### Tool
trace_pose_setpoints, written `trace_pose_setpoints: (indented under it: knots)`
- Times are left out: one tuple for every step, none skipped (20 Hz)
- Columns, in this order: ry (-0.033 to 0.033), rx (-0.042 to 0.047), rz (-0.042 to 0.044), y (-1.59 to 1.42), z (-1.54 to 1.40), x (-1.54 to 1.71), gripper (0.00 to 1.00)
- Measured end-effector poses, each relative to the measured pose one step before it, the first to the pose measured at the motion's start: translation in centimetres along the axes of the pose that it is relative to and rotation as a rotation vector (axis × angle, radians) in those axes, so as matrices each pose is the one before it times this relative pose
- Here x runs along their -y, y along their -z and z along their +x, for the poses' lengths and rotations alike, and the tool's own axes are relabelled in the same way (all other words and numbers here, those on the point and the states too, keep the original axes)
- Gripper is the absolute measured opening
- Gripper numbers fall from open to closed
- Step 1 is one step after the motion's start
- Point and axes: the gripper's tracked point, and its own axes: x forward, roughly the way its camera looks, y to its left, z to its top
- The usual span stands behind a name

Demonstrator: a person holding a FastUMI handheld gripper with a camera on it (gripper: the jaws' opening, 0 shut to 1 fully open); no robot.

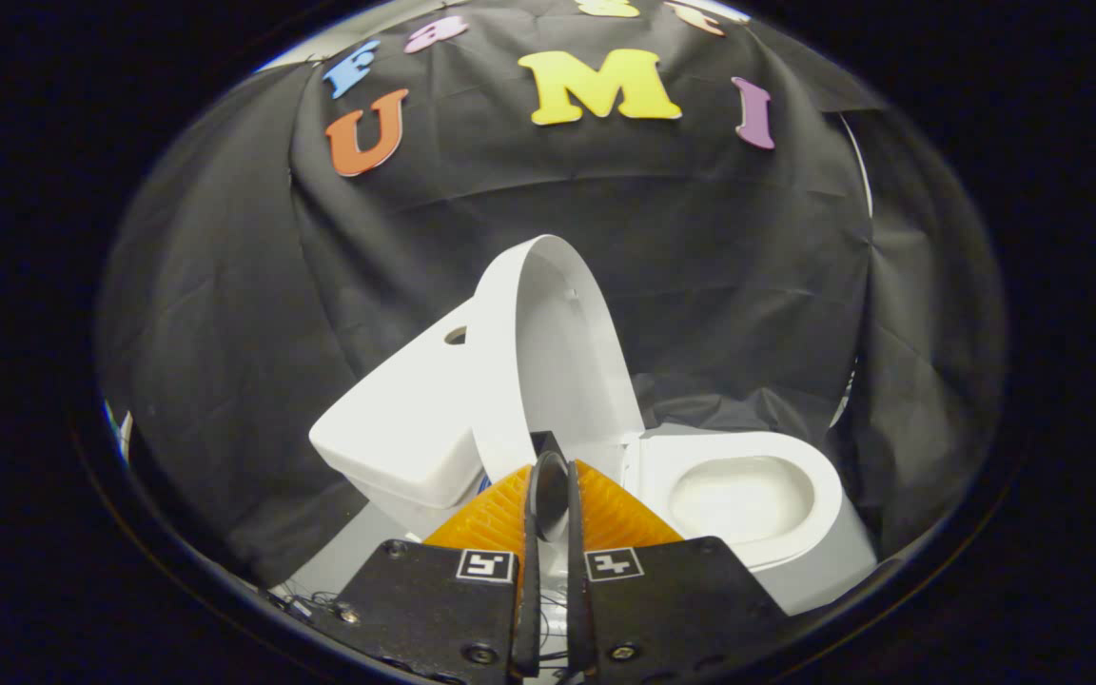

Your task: Open the toilet lid.

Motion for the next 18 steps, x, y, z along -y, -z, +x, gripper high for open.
trace_pose_setpoints:
  knots:
    - [0.01281,0.00332,-0.03240,-0.151,-0.077,0.222,0.14]
    - [0.00302,0.00048,-0.01724,-0.163,0.033,0.205,0.14]
    - [-0.00778,-0.00710,-0.00913,0.107,-0.110,0.094,0.14]
    - [-0.01481,-0.00944,0.00482,0.063,-0.209,0.298,0.16]
    - [-0.04742,0.00100,0.03242,-0.245,-0.357,-0.067,0.18]
    - [-0.05506,0.02023,0.04985,-0.272,-0.702,0.083,0.27]
    - [-0.01999,0.03622,0.03653,-0.835,-1.432,0.974,0.37]
    - [-0.00954,0.05801,0.02173,-1.162,-1.247,1.266,0.47]
    - [-0.00049,0.04843,0.01351,-0.867,-1.736,1.361,0.57]
    - [0.01650,0.04985,0.00142,-0.879,-1.504,2.157,0.68]
    - [0.02764,0.04214,-0.00236,-0.388,-1.495,2.249,0.78]
    - [0.01730,0.04020,0.00365,-0.594,-1.328,2.366,0.88]
    - [0.01261,0.03202,0.00308,-0.119,-1.405,2.290,0.98]
    - [0.01587,0.02745,0.00319,-0.053,-1.274,2.342,0.98]
    - [0.02243,0.02633,-0.00260,0.147,-1.152,2.538,0.98]
    - [0.02159,0.02551,-0.01054,0.192,-1.026,2.674,0.98]
    - [0.02254,0.01852,-0.01544,0.483,-0.755,2.409,0.98]
    - [0.02262,0.00969,-0.01225,0.679,-0.444,2.359,1.00]
